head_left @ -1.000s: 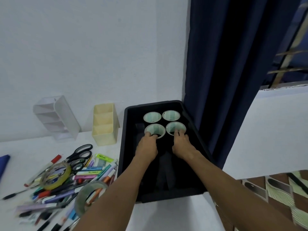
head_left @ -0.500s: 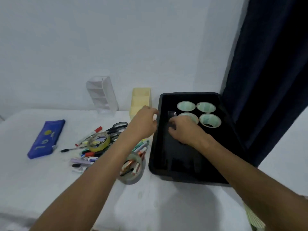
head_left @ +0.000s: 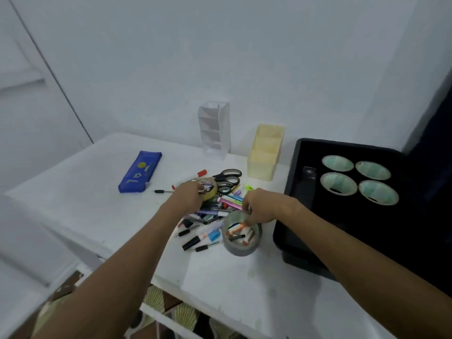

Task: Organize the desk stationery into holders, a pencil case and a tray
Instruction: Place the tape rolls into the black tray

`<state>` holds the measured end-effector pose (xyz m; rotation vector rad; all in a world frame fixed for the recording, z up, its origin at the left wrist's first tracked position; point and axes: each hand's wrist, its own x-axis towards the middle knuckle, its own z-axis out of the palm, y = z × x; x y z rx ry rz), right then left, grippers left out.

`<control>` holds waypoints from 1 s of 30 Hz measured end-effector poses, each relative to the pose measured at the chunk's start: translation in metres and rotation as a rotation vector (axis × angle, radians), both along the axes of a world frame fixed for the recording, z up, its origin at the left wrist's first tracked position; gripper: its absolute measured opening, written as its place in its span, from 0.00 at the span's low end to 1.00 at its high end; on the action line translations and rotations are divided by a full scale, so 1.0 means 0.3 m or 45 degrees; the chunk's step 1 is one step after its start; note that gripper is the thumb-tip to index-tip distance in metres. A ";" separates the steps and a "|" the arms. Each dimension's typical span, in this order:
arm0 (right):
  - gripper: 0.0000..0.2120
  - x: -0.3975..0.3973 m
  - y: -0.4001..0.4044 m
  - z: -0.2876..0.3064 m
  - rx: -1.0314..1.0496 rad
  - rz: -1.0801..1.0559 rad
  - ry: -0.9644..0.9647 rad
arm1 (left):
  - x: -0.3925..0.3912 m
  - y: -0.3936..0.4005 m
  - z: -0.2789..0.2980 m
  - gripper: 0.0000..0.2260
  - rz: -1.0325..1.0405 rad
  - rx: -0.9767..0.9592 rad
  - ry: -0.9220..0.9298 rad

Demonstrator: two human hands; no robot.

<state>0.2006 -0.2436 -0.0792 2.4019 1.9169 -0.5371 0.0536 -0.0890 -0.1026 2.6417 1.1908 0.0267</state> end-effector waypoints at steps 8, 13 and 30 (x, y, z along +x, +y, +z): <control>0.11 -0.006 0.015 -0.013 0.147 -0.083 0.047 | -0.016 0.033 -0.085 0.11 0.010 0.044 0.052; 0.09 0.041 -0.012 0.056 0.294 -0.258 0.169 | 0.026 0.005 -0.012 0.09 0.006 0.207 -0.095; 0.08 0.437 -0.578 0.202 0.482 -1.286 0.281 | 0.417 -0.455 0.197 0.08 -0.800 0.312 -0.438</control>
